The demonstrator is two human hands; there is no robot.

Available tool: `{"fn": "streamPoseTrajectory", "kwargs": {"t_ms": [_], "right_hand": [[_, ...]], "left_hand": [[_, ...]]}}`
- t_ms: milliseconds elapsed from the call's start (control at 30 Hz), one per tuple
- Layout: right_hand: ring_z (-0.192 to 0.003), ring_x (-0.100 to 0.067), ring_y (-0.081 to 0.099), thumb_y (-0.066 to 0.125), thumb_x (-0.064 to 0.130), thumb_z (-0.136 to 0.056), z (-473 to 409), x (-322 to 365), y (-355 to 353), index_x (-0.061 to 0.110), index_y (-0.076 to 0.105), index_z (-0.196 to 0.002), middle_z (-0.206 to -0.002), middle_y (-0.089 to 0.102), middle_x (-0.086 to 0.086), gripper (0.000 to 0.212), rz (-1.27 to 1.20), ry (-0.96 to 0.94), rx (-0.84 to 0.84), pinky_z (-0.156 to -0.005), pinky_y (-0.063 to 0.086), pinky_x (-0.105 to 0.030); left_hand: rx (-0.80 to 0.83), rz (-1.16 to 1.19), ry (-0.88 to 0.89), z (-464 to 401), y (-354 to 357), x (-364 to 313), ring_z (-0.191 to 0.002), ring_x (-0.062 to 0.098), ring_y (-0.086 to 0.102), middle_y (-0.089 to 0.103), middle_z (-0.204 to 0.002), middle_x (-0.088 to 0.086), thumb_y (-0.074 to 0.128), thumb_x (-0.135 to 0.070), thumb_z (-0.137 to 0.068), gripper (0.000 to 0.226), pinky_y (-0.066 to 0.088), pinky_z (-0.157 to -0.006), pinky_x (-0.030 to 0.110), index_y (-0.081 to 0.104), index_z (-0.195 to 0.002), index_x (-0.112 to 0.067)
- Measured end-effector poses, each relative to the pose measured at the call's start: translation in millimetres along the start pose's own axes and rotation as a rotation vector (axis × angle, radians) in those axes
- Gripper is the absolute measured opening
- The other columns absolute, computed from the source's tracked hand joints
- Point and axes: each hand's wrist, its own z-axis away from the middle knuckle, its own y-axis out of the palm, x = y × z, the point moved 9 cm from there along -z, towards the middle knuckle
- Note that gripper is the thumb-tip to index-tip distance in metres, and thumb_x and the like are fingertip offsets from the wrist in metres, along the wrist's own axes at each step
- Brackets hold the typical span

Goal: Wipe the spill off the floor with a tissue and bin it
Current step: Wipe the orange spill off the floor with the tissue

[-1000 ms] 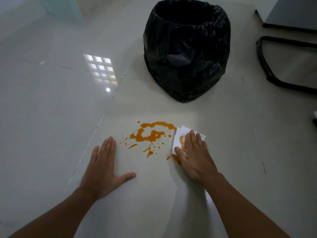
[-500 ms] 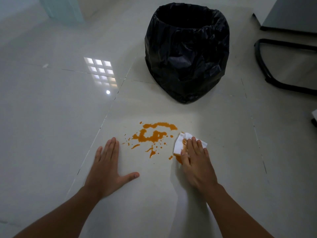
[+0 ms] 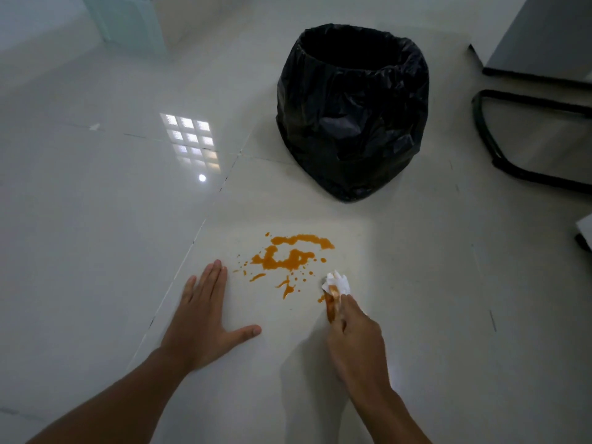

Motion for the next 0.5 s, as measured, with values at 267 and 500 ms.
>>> {"fn": "streamPoseTrajectory", "kwargs": {"t_ms": [267,500], "right_hand": [[-0.063,-0.009,0.058,0.064,0.006,-0.081,-43,3,-27,0.024,0.066,-0.080,-0.074,0.065,0.008,0.018,0.189,-0.367,0.014,-0.060,0.051,-0.030],[-0.082,-0.003,0.053,0.061,0.021,-0.091,-51,12,7,0.031,0.058,-0.132,-0.122,0.048,0.009,0.042,0.187,-0.392,0.360,-0.074,0.041,-0.007]], "left_hand": [[-0.037,0.034,0.033,4,-5,3,-0.155,0.014,-0.001,0.008,-0.168,0.007,0.034,-0.095,-0.073,0.125,0.001,-0.124,0.039,0.017,-0.158,-0.005],[-0.038,0.042,0.030,4,-8,2,-0.155,0.015,0.004,0.012,-0.167,0.007,0.036,-0.095,-0.073,0.124,0.007,-0.123,0.042,0.021,-0.157,-0.005]]}}
